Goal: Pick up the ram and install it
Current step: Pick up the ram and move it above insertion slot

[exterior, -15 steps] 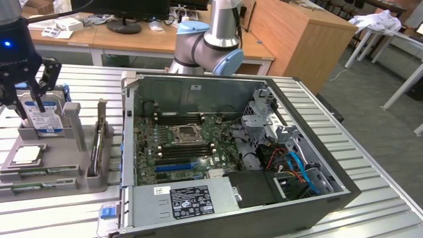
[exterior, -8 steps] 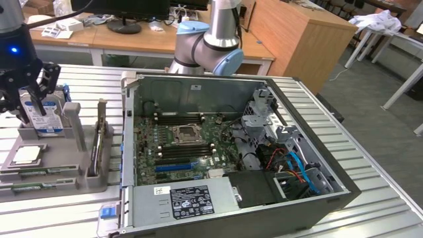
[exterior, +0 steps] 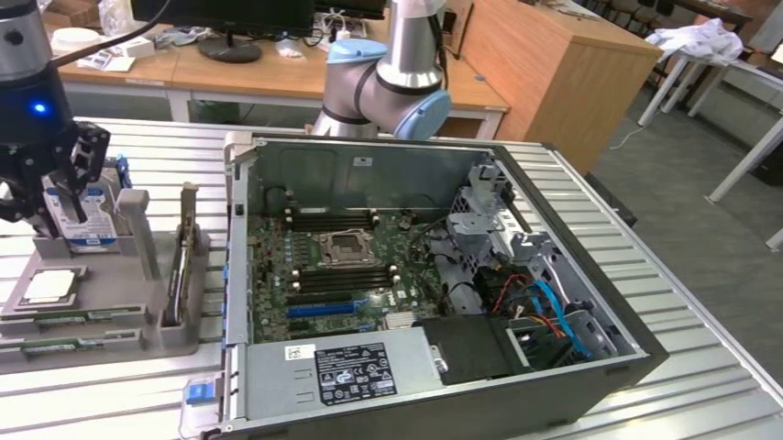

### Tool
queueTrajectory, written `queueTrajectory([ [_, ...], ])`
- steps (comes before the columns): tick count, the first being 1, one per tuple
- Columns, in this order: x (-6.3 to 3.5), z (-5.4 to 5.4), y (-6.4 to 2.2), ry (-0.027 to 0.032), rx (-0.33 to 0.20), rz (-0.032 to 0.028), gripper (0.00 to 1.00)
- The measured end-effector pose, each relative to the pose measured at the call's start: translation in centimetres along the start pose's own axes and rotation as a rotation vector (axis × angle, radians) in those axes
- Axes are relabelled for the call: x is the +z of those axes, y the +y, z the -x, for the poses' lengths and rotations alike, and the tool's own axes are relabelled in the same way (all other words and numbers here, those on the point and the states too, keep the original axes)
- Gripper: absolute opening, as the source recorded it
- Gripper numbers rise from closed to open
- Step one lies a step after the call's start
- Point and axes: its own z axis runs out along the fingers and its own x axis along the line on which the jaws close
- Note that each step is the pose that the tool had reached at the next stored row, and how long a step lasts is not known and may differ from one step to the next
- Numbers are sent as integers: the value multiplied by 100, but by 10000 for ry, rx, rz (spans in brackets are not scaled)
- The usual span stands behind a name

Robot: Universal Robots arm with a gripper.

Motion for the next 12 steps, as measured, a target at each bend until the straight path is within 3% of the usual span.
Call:
queueTrajectory([
  [12, 209, -2, -8, 150, -2140, 107, 35],
])
